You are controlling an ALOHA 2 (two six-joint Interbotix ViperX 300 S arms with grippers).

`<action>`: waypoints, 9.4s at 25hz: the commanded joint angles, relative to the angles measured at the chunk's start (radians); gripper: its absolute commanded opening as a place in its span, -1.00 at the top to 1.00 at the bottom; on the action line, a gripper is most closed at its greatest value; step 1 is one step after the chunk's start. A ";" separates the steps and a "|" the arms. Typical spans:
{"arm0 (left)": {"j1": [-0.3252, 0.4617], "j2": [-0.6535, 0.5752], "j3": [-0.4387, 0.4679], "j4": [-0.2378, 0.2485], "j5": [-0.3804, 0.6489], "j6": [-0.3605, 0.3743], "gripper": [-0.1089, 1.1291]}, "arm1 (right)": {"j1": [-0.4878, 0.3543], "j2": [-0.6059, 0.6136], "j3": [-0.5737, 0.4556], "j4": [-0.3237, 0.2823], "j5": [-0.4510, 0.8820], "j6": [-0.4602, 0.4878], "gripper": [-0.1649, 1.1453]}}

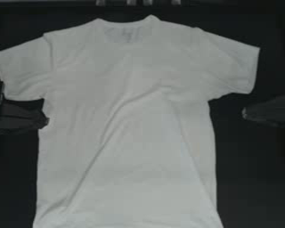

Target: Fold shirt

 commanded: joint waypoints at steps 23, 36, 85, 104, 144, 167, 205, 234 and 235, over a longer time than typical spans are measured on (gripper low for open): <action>-0.025 0.008 -0.146 -0.066 0.437 -0.021 -0.75 | 0.029 0.072 -0.104 -0.003 0.209 0.080 -0.77; -0.034 0.058 -0.305 -0.026 0.914 -0.160 -0.74 | 0.092 0.233 -0.417 0.077 0.899 0.124 -0.75; -0.721 0.831 -0.557 0.265 1.068 -1.002 -0.75 | 0.609 0.940 -0.689 -0.193 1.012 0.996 -0.73; -0.758 1.014 -0.618 0.212 1.066 -1.006 -0.75 | 0.658 1.101 -0.744 -0.202 0.999 1.040 -0.73; -0.764 1.120 -0.535 0.100 0.911 -1.002 0.86 | 0.621 1.229 -0.746 -0.015 0.969 0.913 0.21; -0.815 0.940 -0.673 0.264 1.325 -1.111 0.74 | 0.676 1.123 -0.873 -0.152 1.167 1.015 0.65; -0.468 0.506 -0.603 0.512 1.776 -0.833 0.74 | 0.230 0.630 -0.730 -0.305 1.519 0.621 0.65; 0.581 0.511 -0.440 0.522 1.149 -0.204 0.75 | -0.588 0.776 -0.730 -0.225 1.108 0.021 0.65; 0.598 0.531 -0.440 0.520 1.134 -0.196 0.75 | -0.601 0.787 -0.729 -0.227 1.097 0.021 0.65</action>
